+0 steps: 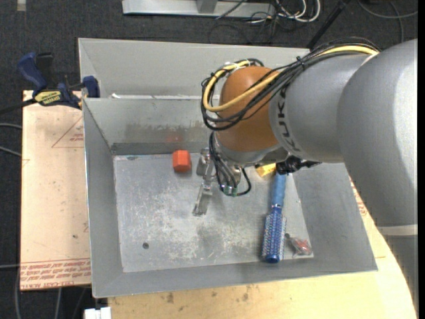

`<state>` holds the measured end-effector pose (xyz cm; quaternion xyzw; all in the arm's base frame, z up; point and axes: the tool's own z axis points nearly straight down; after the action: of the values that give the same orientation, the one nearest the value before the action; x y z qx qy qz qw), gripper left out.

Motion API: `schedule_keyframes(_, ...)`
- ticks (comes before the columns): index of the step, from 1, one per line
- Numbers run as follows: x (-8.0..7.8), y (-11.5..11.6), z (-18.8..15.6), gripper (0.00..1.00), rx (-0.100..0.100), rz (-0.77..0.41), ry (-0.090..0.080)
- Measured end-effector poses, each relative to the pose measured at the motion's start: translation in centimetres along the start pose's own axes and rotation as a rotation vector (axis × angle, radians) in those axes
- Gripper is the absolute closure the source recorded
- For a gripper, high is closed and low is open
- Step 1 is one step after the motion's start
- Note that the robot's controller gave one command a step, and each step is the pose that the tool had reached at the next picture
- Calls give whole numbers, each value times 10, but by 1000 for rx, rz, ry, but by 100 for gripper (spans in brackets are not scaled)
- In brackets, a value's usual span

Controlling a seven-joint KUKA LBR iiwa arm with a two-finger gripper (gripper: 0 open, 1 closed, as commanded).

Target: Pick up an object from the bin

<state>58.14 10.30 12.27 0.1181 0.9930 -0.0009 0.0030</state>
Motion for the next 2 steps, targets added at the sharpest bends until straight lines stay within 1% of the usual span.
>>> schedule_keyframes(1,-60,1,-15,0,-3,-175,-1)
schedule_keyframes(2,-63,54,52,0,-3,-51,7)
